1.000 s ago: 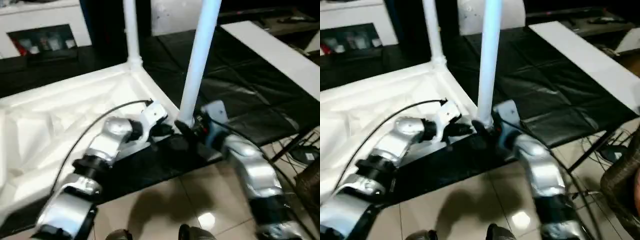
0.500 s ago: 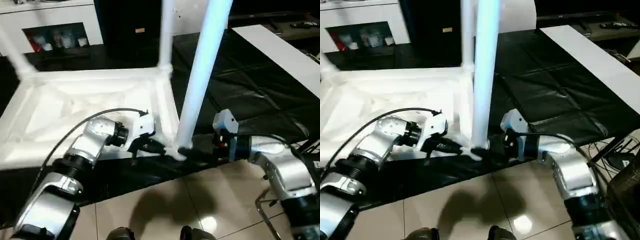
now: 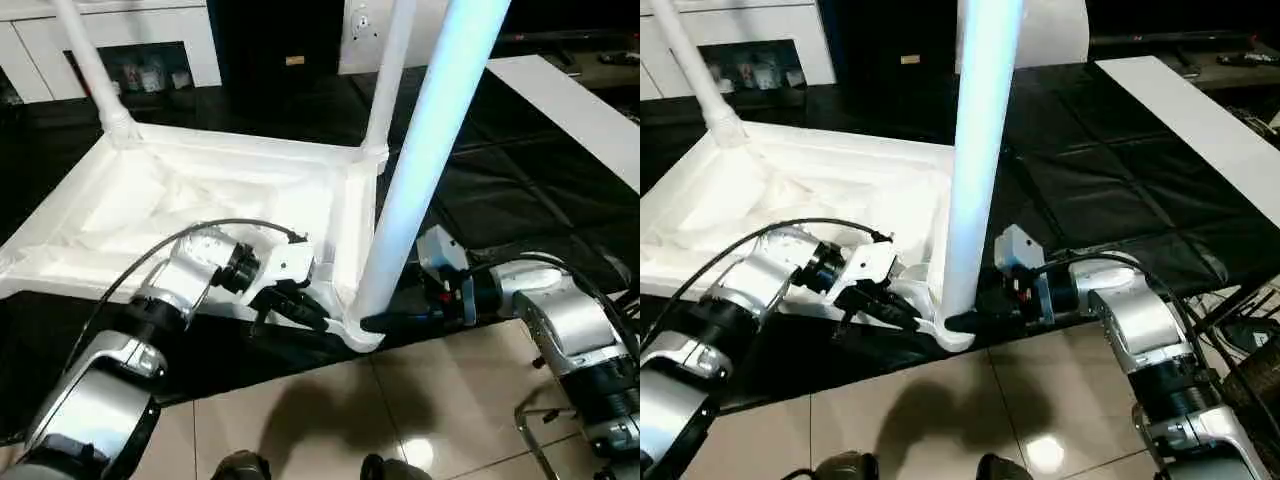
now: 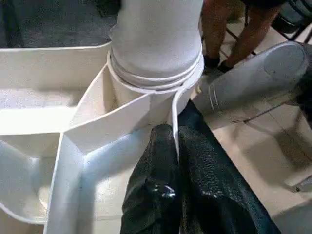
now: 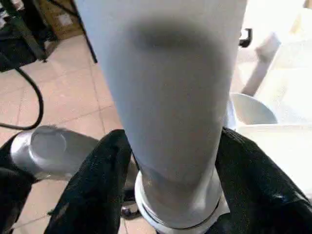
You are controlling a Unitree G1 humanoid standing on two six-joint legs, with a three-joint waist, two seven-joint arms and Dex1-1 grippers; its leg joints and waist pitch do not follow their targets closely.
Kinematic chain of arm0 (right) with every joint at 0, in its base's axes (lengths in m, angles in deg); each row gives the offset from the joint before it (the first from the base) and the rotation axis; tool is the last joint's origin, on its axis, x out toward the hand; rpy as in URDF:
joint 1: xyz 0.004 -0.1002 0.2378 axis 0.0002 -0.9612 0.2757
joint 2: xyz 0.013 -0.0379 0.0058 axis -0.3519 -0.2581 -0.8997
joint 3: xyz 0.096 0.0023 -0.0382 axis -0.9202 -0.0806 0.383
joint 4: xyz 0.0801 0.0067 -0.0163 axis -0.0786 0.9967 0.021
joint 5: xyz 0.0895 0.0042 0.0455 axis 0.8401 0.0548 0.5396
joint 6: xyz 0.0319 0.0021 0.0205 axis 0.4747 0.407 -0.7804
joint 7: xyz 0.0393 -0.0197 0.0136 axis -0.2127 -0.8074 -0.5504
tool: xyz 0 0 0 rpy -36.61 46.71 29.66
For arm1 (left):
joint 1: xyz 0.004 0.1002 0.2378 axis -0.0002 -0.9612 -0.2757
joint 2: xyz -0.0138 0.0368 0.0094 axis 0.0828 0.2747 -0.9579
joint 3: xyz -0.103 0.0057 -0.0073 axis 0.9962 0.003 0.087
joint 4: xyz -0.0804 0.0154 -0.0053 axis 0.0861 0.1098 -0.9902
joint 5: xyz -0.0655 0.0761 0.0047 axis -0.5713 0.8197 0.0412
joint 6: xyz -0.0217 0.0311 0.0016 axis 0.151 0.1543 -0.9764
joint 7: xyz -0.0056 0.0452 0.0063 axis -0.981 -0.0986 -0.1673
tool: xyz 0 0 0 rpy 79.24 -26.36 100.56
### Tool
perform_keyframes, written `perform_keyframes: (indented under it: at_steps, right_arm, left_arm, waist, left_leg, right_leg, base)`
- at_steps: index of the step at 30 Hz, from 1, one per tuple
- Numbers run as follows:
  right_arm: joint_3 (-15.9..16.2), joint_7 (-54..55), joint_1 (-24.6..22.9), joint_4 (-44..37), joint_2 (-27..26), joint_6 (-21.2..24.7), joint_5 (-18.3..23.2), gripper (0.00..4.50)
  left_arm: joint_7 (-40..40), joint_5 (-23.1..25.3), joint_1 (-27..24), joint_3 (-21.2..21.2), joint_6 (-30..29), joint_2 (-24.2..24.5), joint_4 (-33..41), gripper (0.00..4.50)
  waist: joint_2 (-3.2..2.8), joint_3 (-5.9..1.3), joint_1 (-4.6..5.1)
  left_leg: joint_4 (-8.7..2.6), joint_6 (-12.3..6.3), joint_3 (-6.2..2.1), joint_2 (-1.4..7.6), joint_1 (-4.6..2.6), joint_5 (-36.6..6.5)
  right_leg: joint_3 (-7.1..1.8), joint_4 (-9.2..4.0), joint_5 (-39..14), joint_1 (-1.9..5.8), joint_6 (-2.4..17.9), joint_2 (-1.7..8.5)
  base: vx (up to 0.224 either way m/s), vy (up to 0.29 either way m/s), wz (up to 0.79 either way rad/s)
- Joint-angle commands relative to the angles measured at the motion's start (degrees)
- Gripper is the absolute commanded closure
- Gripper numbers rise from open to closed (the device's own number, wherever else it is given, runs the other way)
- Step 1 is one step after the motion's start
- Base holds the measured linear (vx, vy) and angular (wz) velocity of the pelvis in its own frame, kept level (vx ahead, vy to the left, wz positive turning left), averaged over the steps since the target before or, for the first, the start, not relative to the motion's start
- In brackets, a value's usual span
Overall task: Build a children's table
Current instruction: Rotate leg to tighten
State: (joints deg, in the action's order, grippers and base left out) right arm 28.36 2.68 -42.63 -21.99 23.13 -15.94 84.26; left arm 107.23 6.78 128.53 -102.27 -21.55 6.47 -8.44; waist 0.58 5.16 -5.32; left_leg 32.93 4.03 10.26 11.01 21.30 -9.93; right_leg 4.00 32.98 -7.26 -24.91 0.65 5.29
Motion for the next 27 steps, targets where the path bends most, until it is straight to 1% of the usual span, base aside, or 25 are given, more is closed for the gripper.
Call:
perform_keyframes:
  at_steps: [1, 2, 3, 6, 7, 11, 12, 13, 15, 16, 17, 18, 19, 20, 21, 22, 23, 24, 25, 26, 27]
  right_arm:
    - [0.93, -1.63, 0.36, 0.24, 0.36, -0.54, -0.40, 2.13]
    - [1.31, -2.32, 0.99, 0.79, 0.16, -0.51, -0.17, 2.13]
    - [1.44, -2.67, 1.27, 1.11, 0.04, -0.54, -0.12, 2.38]
    - [1.53, -3.17, 1.61, 1.60, -0.24, -0.40, 0.17, 2.49]
    - [1.46, -3.16, 1.55, 1.49, -0.40, -0.05, 0.52, 2.49]
    - [0.45, -1.51, 0.38, -0.22, -1.47, 2.47, 2.49, 2.54]
    - [0.01, -0.50, -0.10, -0.94, -1.88, 3.53, 3.02, 2.55]
    - [-0.46, 0.78, -0.60, -1.68, -2.39, 4.80, 3.46, 2.55]
    - [-1.31, 5.33, -1.80, -3.11, -3.87, 7.08, 3.10, 2.55]
    - [-1.50, 6.97, -2.12, -3.41, -4.36, 7.68, 2.67, 2.55]
    - [-1.73, 11.83, -2.88, -3.88, -5.90, 8.37, 0.77, 2.55]
    - [-2.07, 14.69, -3.13, -4.09, -7.08, 9.48, 0.10, 2.55]
    - [-2.82, 19.40, -3.46, -4.41, -9.19, 11.47, -0.74, 2.55]
    - [-3.64, 22.75, -3.53, -4.59, -11.08, 13.03, -0.87, 2.55]
    - [-4.51, 26.42, -3.41, -4.54, -13.26, 14.54, -1.09, 2.56]
    - [-5.23, 29.52, -3.21, -4.41, -15.22, 15.85, -1.27, 2.56]
    - [-5.30, 29.83, -3.17, -4.38, -15.43, 15.96, -1.29, 2.56]
    - [-6.65, 37.55, -2.28, -3.78, -20.15, 18.28, -2.27, 2.56]
    - [-6.80, 38.45, -2.17, -3.71, -20.67, 18.53, -2.41, 2.56]
    - [-7.52, 41.79, -1.42, -2.88, -22.65, 19.47, -2.87, 2.56]
    - [-8.30, 46.85, -0.22, -1.72, -25.69, 20.42, -3.74, 2.56]
  left_arm:
    - [2.12, 1.34, 0.86, -2.44, 1.15, -0.63, 0.17, 4.50]
    - [2.23, 1.36, 1.25, -2.47, 1.51, -0.70, -0.42, 4.50]
    - [2.28, 1.37, 1.46, -2.40, 1.69, -0.76, -0.87, 4.50]
    - [2.23, 1.27, 1.83, -2.00, 1.87, -0.95, -1.84, 4.50]
    - [1.98, 1.16, 1.91, -1.73, 1.87, -1.04, -2.15, 4.50]
    - [-0.10, -0.12, 1.76, -0.13, 0.24, -1.96, -2.78, 4.50]
    - [-0.92, -0.43, 1.67, 0.29, -0.72, -2.28, -2.66, 4.50]
    - [-2.05, -0.54, 1.66, 0.67, -1.54, -2.62, -2.69, 4.50]
    - [-5.71, -0.22, 1.69, 1.43, -3.89, -3.39, -2.76, 4.50]
    - [-6.84, -0.08, 1.72, 1.64, -4.82, -3.62, -2.78, 4.50]
    - [-10.79, 0.29, 1.84, 2.44, -7.39, -4.50, -3.05, 4.50]
    - [-12.56, 0.01, 1.81, 3.05, -8.76, -5.20, -2.93, 4.50]
    - [-15.28, -0.56, 1.72, 4.08, -11.45, -6.36, -2.44, 4.50]
    - [-17.59, -0.82, 1.68, 4.95, -12.83, -7.37, -2.05, 4.50]
    - [-20.25, -1.16, 1.77, 5.92, -14.76, -8.58, -1.74, 4.50]
    - [-22.46, -1.49, 1.88, 6.73, -16.59, -9.68, -1.38, 4.50]
    - [-22.77, -1.51, 1.91, 6.82, -16.72, -9.80, -1.36, 4.50]
    - [-29.73, -1.97, 2.43, 8.84, -19.95, -12.65, -1.02, 4.50]
    - [-30.40, -2.02, 2.47, 9.02, -20.29, -12.95, -0.95, 4.50]
    - [-33.53, -2.09, 2.79, 9.84, -21.01, -14.11, -1.15, 4.50]
    - [-38.45, -1.98, 3.30, 11.18, -22.46, -15.93, -1.35, 4.50]
  waist:
    - [0.77, -3.93, 0.31]
    - [0.89, -3.96, 0.33]
    - [0.82, -3.97, 0.30]
    - [0.79, -3.97, 0.31]
    - [0.92, -4.02, 0.31]
    - [0.98, -4.03, 0.24]
    - [0.80, -4.04, 0.23]
    - [0.78, -3.99, 0.16]
    - [0.90, -3.81, 0.30]
    - [0.88, -3.69, 0.39]
    - [0.92, -3.69, 0.55]
    - [0.76, -3.48, 0.89]
    - [0.86, -3.46, 1.02]
    - [0.59, -3.22, 1.56]
    - [0.50, -3.26, 1.84]
    - [0.51, -3.29, 2.38]
    - [0.61, -3.22, 2.82]
    - [0.13, -3.23, 3.58]
    - [0.13, -3.23, 3.58]
    - [0.26, -3.38, 4.28]
    - [0.02, -3.36, 4.40]
  left_leg:
    - [-3.53, -4.61, 0.02, 1.97, -0.57, -12.11]
    - [-3.50, -4.55, 0.01, 1.93, -0.54, -12.34]
    - [-3.52, -4.48, -0.01, 1.95, -0.56, -12.44]
    - [-3.56, -4.29, -0.03, 2.02, -0.57, -12.71]
    - [-3.55, -4.28, 0.00, 1.98, -0.55, -12.68]
    - [-3.49, -4.42, 0.06, 1.91, -0.49, -12.14]
    - [-3.50, -4.35, 0.04, 1.94, -0.45, -12.03]
    - [-3.54, -4.28, 0.01, 1.97, -0.53, -12.22]
    - [-3.71, -3.74, -0.09, 1.90, -0.44, -13.25]
    - [-3.78, -3.16, -0.12, 1.83, -0.58, -14.10]
    - [-3.80, -2.89, -0.18, 1.75, -0.61, -14.67]
    - [-3.93, -2.11, -0.35, 1.50, -0.55, -15.89]
    - [-3.92, -1.81, -0.42, 1.37, -0.56, -16.23]
    - [-3.97, -0.85, -0.58, 1.10, -0.74, -17.64]
    - [-3.98, -0.48, -0.76, 1.04, -0.63, -17.84]
    - [-4.00, -0.28, -1.01, 0.91, -0.63, -18.76]
    - [-4.01, -0.32, -1.02, 0.88, -0.50, -19.12]
    - [-4.03, -0.44, -1.14, 0.86, -0.53, -20.07]
    - [-4.03, -0.44, -1.14, 0.86, -0.53, -20.07]
    - [-4.22, -0.23, -1.42, 0.83, -0.17, -20.11]
    - [-4.26, -0.35, -1.46, 0.76, -0.17, -20.37]
  right_leg:
    - [-2.26, -3.72, -21.78, 3.54, 11.25, 2.82]
    - [-2.22, -3.69, -21.89, 3.54, 11.32, 2.75]
    - [-2.23, -3.69, -21.76, 3.54, 11.41, 2.76]
    - [-2.27, -3.55, -20.94, 3.56, 11.76, 2.74]
    - [-2.27, -3.54, -20.78, 3.64, 11.83, 2.74]
    - [-2.28, -3.53, -20.44, 3.73, 11.97, 2.76]
    - [-2.29, -3.54, -20.25, 3.75, 12.14, 2.77]
    - [-2.26, -3.57, -20.44, 3.65, 12.08, 2.72]
    - [-2.20, -3.79, -22.69, 3.66, 11.23, 2.68]
    - [-2.24, -4.06, -24.94, 3.49, 10.36, 2.73]
    - [-2.18, -4.22, -26.41, 3.43, 9.90, 2.78]
    - [-2.02, -4.75, -29.99, 3.42, 8.41, 2.77]
    - [-1.93, -4.89, -31.77, 3.43, 7.54, 2.75]
    - [-1.74, -5.63, -35.89, 3.08, 5.67, 2.66]
    - [-1.58, -5.55, -36.60, 3.19, 5.33, 2.68]
    - [-1.26, -5.97, -38.36, 3.14, 4.21, 2.70]
    - [-1.25, -6.08, -38.58, 3.11, 3.92, 2.59]
    - [-1.08, -6.25, -38.26, 3.00, 3.88, 2.52]
    - [-1.08, -6.25, -38.26, 3.00, 3.88, 2.52]
    - [-0.73, -6.23, -37.35, 3.30, 3.96, 2.45]
    - [-0.61, -6.31, -37.08, 3.33, 3.88, 2.41]
  base:
    - [0.000, 0.000, 0.00]
    - [0.000, 0.000, 0.00]
    - [0.000, 0.000, 0.00]
    - [0.000, 0.000, 0.00]
    - [0.000, 0.000, 0.00]
    - [0.000, 0.000, 0.00]
    - [0.000, 0.000, 0.00]
    - [0.000, 0.000, 0.00]
    - [0.000, 0.000, 0.00]
    - [0.000, 0.000, 0.00]
    - [0.000, 0.000, 0.00]
    - [0.000, 0.000, 0.00]
    - [0.000, 0.000, 0.00]
    - [0.000, 0.000, 0.00]
    - [0.000, 0.000, 0.00]
    - [0.000, 0.000, 0.00]
    - [0.000, 0.000, 0.00]
    - [0.000, 0.000, 0.00]
    - [0.000, 0.000, 0.00]
    - [0.000, 0.000, 0.00]
    - [0.000, 0.000, 0.00]
